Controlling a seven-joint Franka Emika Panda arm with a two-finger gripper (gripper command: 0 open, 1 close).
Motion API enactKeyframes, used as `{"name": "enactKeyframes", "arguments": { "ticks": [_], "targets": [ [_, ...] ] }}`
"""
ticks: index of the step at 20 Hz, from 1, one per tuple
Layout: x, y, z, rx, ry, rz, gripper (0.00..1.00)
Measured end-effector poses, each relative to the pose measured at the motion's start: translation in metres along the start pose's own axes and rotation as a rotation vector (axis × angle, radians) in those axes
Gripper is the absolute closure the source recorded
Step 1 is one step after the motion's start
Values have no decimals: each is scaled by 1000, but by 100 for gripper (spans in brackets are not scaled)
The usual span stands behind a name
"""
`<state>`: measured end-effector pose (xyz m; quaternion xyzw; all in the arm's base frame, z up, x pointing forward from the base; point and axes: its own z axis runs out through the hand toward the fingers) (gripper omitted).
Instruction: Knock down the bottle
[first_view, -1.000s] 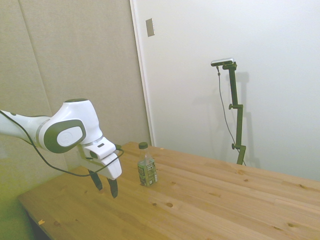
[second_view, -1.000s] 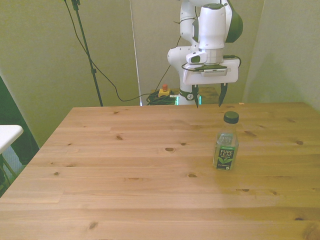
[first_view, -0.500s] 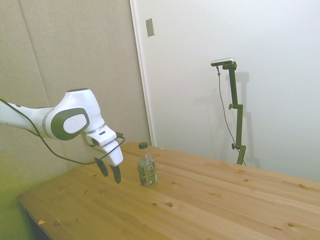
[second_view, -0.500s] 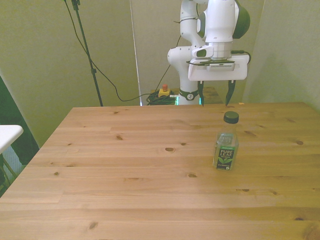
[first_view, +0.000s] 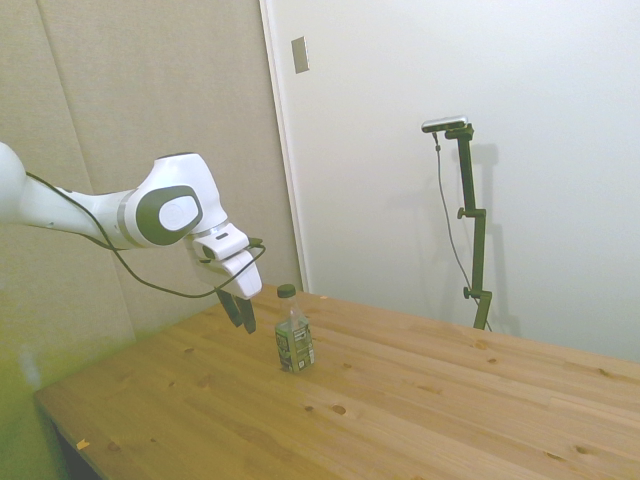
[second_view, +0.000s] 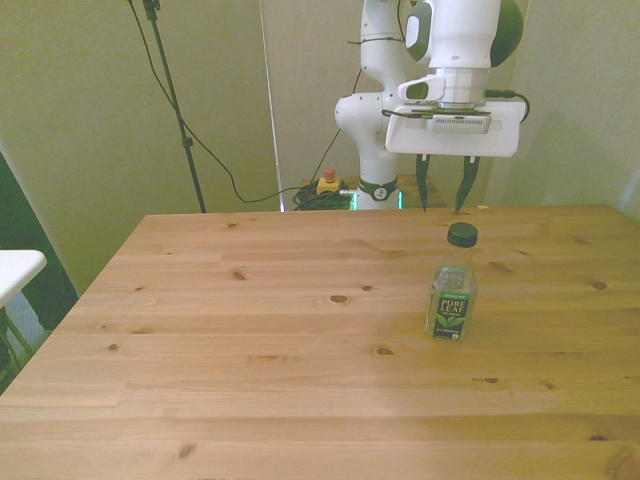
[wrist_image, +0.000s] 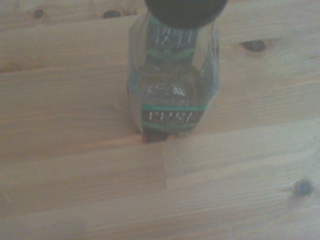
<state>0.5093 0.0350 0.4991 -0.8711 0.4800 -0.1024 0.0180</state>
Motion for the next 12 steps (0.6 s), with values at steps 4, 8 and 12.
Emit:
{"name": "enactKeyframes", "arguments": {
  "ticks": [4,8,12],
  "targets": [
    [9,-22,-1,0,13,17,100],
    [22,-40,7,-13,25,41,100],
    [34,-53,12,-18,31,60,100]
  ]
}}
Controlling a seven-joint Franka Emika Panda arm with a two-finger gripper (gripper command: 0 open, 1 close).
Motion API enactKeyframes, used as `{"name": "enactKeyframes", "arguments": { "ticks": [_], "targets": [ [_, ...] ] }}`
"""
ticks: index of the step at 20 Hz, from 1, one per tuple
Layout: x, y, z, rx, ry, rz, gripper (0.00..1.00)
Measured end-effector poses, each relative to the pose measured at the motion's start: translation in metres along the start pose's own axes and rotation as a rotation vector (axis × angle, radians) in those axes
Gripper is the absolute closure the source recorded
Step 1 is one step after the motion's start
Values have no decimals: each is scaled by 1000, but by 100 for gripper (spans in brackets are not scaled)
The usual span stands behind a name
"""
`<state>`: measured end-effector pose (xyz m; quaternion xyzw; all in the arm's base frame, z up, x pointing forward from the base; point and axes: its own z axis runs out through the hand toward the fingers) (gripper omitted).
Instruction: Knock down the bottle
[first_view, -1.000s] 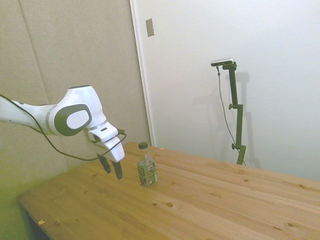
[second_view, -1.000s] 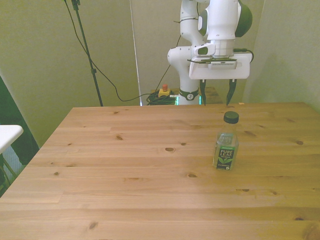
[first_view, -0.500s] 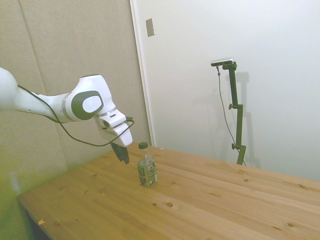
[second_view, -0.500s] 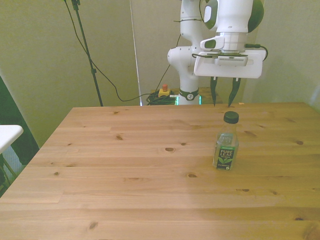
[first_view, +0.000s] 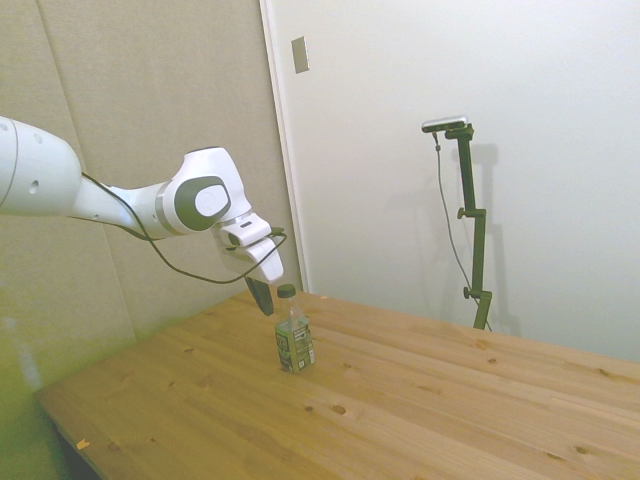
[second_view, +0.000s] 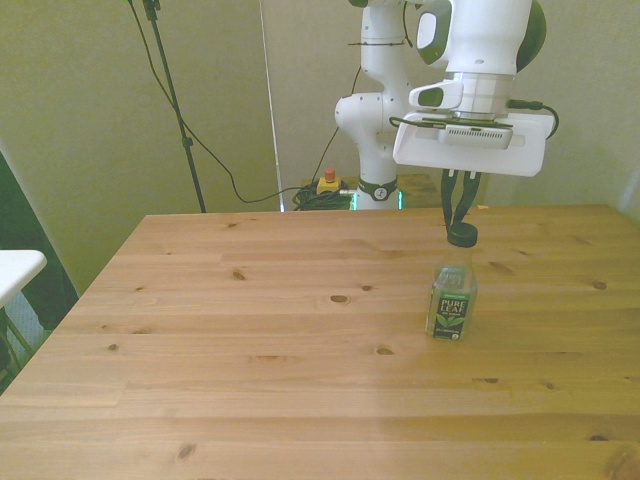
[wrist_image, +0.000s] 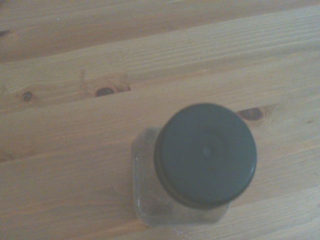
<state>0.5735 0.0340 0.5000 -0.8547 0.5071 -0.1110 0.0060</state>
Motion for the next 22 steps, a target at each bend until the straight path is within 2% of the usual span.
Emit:
{"name": "enactKeyframes", "arguments": {
  "ticks": [5,11,18,22],
  "targets": [
    [10,-20,1,0,12,26,100],
    [27,-61,4,3,41,69,100],
    [54,-109,35,-10,67,114,100],
    [58,-123,39,1,75,112,100]
  ]
}}
